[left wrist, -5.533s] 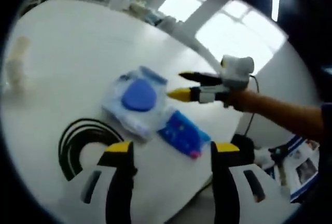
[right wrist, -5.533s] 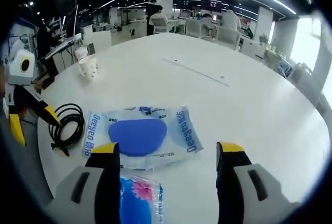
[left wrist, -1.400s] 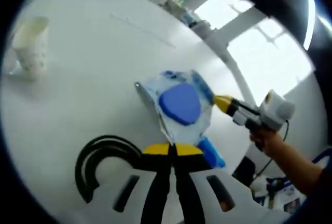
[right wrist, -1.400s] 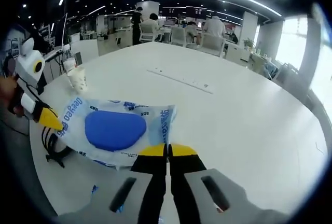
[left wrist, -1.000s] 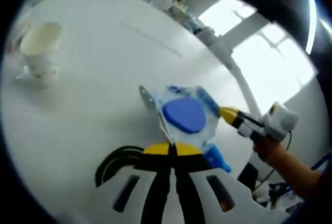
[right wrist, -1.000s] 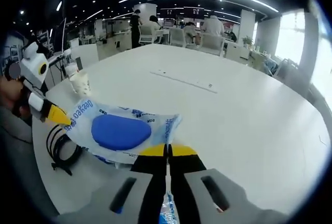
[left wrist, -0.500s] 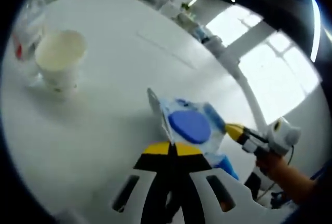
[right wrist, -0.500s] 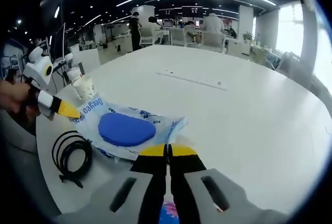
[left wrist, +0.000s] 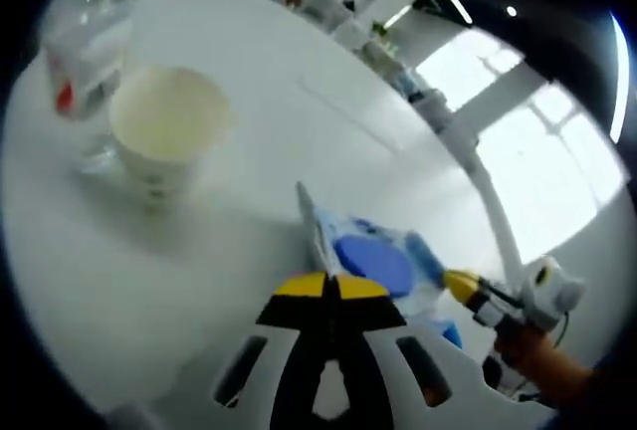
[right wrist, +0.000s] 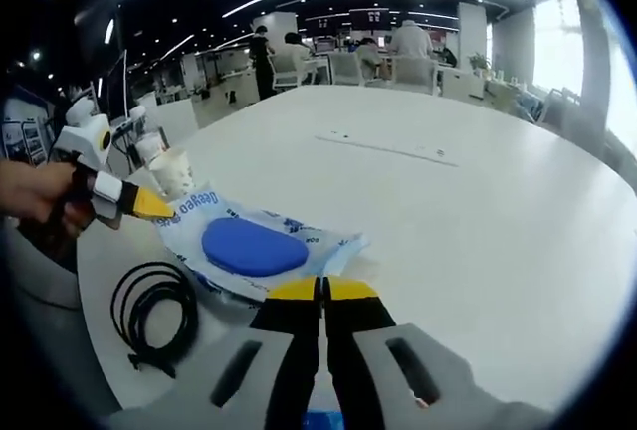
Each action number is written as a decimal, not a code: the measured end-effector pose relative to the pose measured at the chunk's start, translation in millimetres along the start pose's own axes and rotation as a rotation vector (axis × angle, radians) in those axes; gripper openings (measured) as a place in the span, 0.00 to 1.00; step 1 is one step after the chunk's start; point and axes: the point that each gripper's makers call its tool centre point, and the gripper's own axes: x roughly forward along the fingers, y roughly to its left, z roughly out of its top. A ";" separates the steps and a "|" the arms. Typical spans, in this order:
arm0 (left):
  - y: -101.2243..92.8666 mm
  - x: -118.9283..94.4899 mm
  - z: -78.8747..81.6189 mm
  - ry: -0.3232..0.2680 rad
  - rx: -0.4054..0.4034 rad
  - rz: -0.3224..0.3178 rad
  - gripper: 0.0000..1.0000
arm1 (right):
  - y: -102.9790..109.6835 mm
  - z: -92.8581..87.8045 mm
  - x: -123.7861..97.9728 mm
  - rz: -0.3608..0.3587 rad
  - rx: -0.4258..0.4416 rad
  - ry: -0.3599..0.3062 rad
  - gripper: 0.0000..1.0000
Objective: Arrange the tabletop items into an orderly group along one side of the table until the central work area is clear of visible clutter.
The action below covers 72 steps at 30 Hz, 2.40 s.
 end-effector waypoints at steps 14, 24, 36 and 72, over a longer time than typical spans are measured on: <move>24.4 5.9 10.6 -0.035 -0.027 0.044 0.00 | 19.0 -9.2 16.0 0.032 0.035 0.013 0.00; 41.5 10.8 8.1 -0.048 -0.045 0.076 0.00 | 29.0 -14.5 26.0 0.050 0.043 0.030 0.00; 52.6 15.3 14.8 -0.063 -0.062 0.088 0.00 | 35.4 -19.1 34.7 0.066 0.044 0.051 0.00; 64.2 13.4 22.4 -0.079 -0.041 0.104 0.02 | 43.3 -19.4 42.7 0.082 0.016 0.068 0.01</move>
